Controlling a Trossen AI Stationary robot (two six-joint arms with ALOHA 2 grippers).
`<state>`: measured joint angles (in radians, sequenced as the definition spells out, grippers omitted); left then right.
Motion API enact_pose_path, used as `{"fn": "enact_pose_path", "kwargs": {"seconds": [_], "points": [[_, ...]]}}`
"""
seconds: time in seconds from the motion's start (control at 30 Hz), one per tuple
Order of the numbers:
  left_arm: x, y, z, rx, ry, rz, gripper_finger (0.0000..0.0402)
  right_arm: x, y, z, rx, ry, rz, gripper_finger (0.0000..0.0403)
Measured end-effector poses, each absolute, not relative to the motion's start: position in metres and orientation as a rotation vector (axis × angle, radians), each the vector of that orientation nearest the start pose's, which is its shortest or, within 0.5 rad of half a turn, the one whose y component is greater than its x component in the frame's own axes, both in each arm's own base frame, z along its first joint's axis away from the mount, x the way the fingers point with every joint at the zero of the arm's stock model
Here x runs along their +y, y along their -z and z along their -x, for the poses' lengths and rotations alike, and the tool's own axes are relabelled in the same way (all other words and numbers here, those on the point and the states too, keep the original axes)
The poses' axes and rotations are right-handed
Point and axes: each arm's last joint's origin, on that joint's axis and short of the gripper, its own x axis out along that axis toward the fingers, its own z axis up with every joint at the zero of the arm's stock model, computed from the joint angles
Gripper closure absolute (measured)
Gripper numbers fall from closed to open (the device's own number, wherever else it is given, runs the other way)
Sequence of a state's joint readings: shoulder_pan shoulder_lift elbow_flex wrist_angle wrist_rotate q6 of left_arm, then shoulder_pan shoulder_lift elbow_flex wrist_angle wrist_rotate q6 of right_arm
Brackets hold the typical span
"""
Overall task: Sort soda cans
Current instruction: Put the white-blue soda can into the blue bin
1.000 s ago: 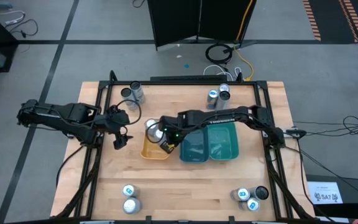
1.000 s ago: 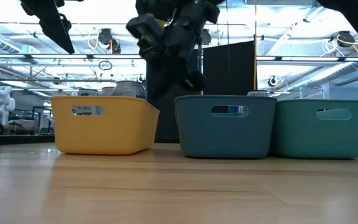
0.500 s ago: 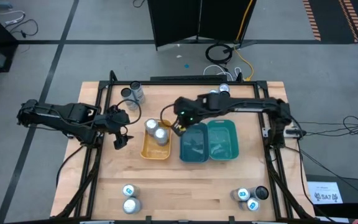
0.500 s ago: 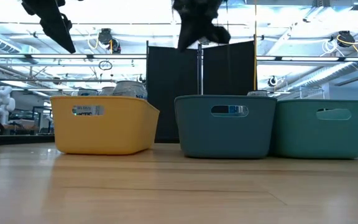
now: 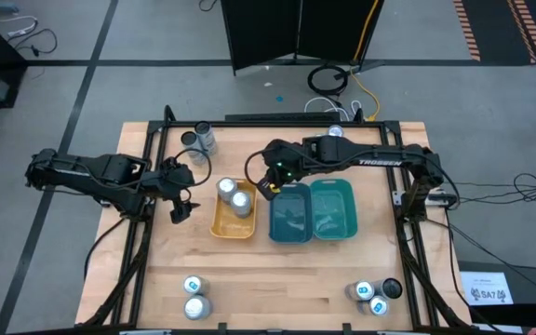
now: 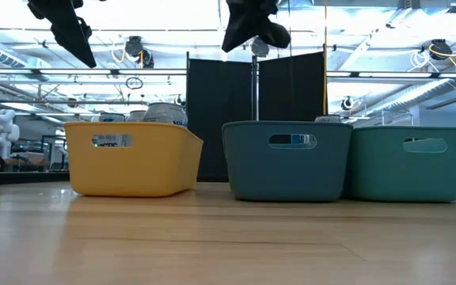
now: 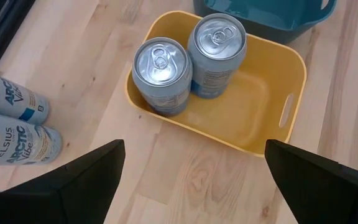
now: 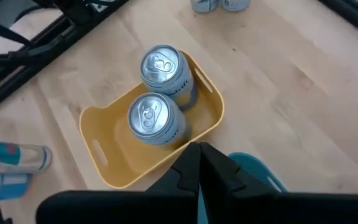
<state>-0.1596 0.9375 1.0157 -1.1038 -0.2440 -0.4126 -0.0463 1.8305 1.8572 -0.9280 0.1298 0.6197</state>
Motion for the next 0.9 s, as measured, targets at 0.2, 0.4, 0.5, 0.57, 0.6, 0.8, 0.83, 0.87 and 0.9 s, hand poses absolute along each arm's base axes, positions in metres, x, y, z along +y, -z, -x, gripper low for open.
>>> {"fn": "enact_pose_path", "kwargs": {"seconds": [0.2,0.4,0.5,0.57,0.6,0.8,0.83,0.87,0.9], "points": [[-0.017,-0.313,-0.152,0.967,-0.281,0.171,0.0006,-0.018,-0.349,-0.391,0.820,0.431,-0.557,0.0403],[-0.017,-0.313,-0.152,0.967,-0.281,0.172,0.0006,-0.018,-0.349,-0.390,0.818,0.439,-0.613,0.0396],[-0.017,-0.313,-0.152,0.968,-0.281,0.172,0.0006,-0.022,-0.349,-0.390,0.815,0.451,-0.614,0.0375],[-0.017,-0.313,-0.152,0.968,-0.281,0.172,0.0006,-0.024,-0.349,-0.389,0.821,0.471,-0.606,0.0356],[-0.017,-0.313,-0.152,0.967,-0.281,0.172,0.0006,-0.024,-0.348,-0.389,0.824,0.483,-0.599,0.0344],[-0.017,-0.313,-0.152,0.968,-0.281,0.172,0.0006,-0.028,-0.345,-0.384,0.868,0.538,-0.589,0.0267],[-0.018,-0.313,-0.152,0.969,-0.278,0.174,0.0006,-0.029,-0.345,-0.383,0.870,0.545,-0.593,0.0253],[-0.018,-0.313,-0.152,0.970,-0.275,0.176,0.0006,-0.031,-0.345,-0.383,0.869,0.555,-0.596,0.0238],[-0.018,-0.313,-0.152,0.970,-0.275,0.176,0.0006,-0.033,-0.345,-0.382,0.863,0.573,-0.595,0.0223]]}}
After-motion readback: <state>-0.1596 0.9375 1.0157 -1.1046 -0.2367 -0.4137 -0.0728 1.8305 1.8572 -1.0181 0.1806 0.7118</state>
